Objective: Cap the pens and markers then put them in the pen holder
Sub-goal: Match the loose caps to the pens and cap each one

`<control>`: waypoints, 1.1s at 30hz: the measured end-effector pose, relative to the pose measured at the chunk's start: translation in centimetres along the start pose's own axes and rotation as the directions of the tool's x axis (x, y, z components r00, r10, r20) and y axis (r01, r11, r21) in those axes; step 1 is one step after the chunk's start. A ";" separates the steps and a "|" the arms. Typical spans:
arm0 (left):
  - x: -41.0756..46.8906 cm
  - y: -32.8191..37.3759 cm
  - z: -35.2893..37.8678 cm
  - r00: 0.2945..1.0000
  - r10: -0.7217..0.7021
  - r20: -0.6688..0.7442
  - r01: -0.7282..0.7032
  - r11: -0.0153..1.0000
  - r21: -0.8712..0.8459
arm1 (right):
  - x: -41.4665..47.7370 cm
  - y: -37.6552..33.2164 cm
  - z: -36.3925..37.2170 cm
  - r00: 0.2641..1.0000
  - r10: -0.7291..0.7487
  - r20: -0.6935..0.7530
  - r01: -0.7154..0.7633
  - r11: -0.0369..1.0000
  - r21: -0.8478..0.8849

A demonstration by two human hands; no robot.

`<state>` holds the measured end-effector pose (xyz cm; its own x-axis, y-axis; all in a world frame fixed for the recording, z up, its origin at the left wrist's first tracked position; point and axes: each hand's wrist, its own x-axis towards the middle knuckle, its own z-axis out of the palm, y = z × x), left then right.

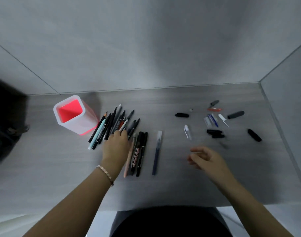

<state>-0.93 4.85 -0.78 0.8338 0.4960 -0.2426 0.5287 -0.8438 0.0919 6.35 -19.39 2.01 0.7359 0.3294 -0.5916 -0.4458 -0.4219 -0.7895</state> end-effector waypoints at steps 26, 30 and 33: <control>-5.8 4.6 -6.0 0.983 0.083 0.163 0.070 0.653 -0.754 | 9.2 -1.1 -6.1 0.928 -0.347 -0.133 0.054 0.479 -0.876; -6.8 4.7 -6.2 0.977 0.151 0.151 0.024 0.624 -0.781 | 5.1 -4.8 -4.2 0.912 -0.402 -0.077 0.328 0.831 -0.449; -7.4 4.7 -6.6 0.979 0.175 0.108 -0.025 0.624 -0.781 | 1.1 -7.2 -2.9 0.895 -0.446 -0.001 0.441 0.884 -0.153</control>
<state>-3.54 -1.43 7.79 0.8910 0.3159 -0.3260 0.4334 -0.3786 0.8178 11.83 -18.44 7.49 0.8579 0.4824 -0.1771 0.0080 -0.3570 -0.9341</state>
